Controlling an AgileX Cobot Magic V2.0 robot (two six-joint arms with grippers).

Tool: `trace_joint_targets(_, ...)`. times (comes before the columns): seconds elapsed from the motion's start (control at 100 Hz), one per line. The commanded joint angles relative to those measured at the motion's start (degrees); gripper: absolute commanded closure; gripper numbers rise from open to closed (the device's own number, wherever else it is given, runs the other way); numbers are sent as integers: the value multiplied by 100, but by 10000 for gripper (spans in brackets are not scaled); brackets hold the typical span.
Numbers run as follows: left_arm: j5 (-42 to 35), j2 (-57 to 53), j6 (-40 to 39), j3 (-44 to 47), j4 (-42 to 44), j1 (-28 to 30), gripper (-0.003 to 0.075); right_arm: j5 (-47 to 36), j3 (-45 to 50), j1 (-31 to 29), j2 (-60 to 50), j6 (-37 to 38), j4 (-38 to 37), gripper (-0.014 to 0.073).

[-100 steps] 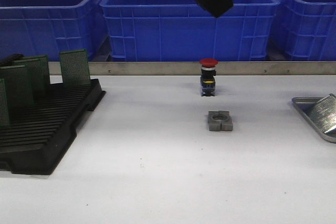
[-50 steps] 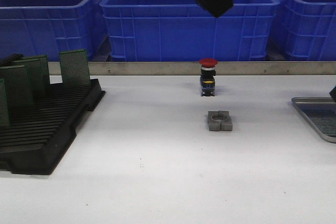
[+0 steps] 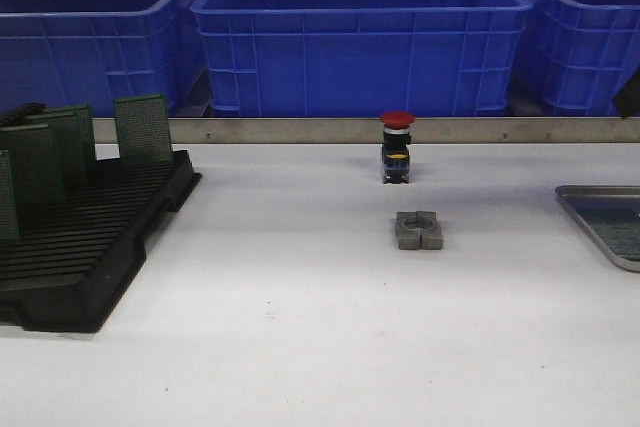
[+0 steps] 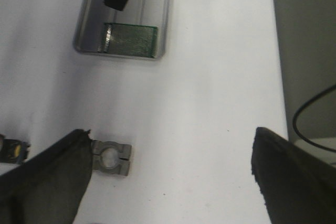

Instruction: Place circuit board on tray

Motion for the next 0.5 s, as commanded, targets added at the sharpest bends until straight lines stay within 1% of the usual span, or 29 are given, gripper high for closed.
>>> trace_joint_targets(0.0,-477,-540,-382,-157,-338,164,145,-102,-99,148,-689,-25,246,55)
trace_joint_targets(0.19,-988,-846,-877,-157,-265,472,145,-510,40,531,-1556,3,244,55)
trace_joint_targets(0.34,-1346,-1091,-1437,-133,-75,791,145,-984,292,849,-2254,3,189,55)
trace_joint_targets(0.43,-1655,-1345,-1604,133,-59,956,145,-1376,527,1042,-2670,3,161,55)
trace_joint_targets(0.49,-2030,-1621,-1630,479,-3,1061,145,-1646,697,1153,-2926,3,118,55)
